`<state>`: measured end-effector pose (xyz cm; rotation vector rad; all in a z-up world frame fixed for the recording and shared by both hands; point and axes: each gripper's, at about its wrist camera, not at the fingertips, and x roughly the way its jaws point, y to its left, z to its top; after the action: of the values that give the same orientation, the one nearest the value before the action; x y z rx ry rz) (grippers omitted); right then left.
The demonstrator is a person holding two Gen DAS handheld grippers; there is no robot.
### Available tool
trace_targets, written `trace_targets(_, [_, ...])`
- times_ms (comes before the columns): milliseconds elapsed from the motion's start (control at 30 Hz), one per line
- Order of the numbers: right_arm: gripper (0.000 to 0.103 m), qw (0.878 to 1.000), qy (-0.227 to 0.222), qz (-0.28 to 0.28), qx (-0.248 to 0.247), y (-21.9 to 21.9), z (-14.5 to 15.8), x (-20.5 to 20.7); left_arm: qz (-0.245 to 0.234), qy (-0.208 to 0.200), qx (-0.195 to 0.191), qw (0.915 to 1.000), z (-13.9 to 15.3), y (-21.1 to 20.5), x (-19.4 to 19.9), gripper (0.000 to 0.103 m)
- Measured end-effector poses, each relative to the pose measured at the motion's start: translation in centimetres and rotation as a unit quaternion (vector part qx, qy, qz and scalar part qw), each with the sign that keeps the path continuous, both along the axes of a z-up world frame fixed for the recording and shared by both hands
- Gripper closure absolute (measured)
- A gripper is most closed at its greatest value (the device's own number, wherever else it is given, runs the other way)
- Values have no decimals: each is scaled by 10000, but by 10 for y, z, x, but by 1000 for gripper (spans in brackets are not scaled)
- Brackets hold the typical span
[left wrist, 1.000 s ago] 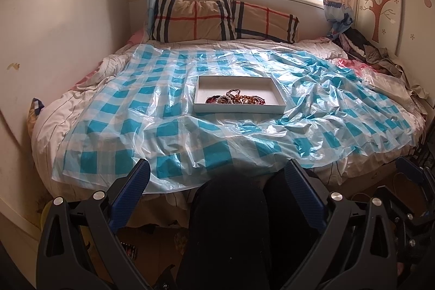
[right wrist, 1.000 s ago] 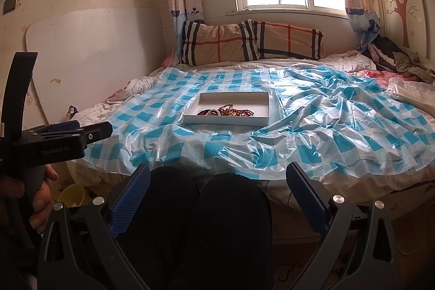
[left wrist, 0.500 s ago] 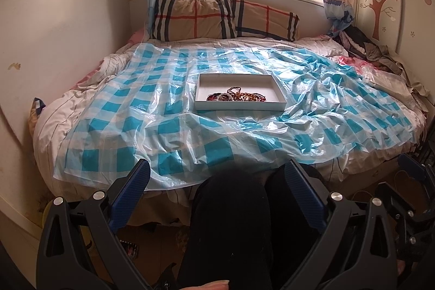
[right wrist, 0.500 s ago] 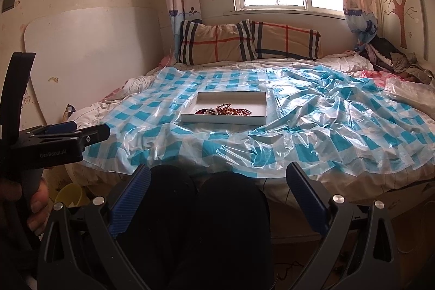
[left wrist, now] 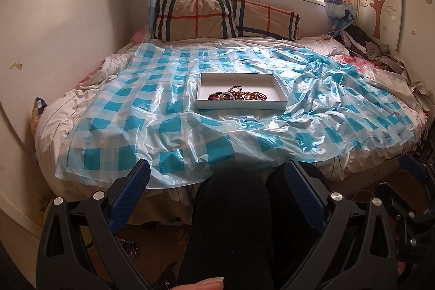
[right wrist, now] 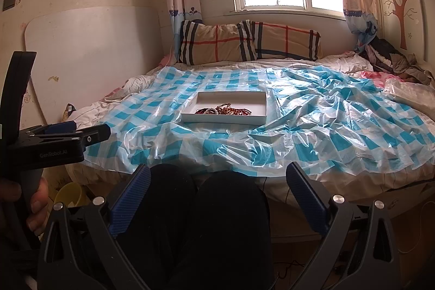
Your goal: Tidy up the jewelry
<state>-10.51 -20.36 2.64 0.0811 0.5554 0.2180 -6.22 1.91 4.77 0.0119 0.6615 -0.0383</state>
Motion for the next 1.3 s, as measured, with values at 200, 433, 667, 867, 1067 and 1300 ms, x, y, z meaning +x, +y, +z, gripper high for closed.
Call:
trace_targets(200, [7, 10000, 1, 2, -4, 0, 0, -1, -4, 0, -4, 10000, 1, -1, 1, 8])
trace_targets(433, [7, 10000, 2, 0, -7, 1, 0, 0, -2, 7, 2, 10000, 0, -1, 0, 8])
trace_targets(667, [7, 10000, 2, 0, -12, 2, 0, 0, -6, 4, 1, 10000, 0, 0, -1, 8])
trace_targets(867, [7, 10000, 8, 2, -14, 2, 0, 0, -10, 5, 9, 10000, 0, -1, 0, 8])
trace_targets(1067, [7, 10000, 8, 2, -19, 3, 0, 0, -5, 10, 15, 10000, 1, -3, 1, 8])
trace_targets(1300, [7, 10000, 7, 0, -26, 4, 1, 0, -20, 37, 61, 10000, -2, 3, -4, 8])
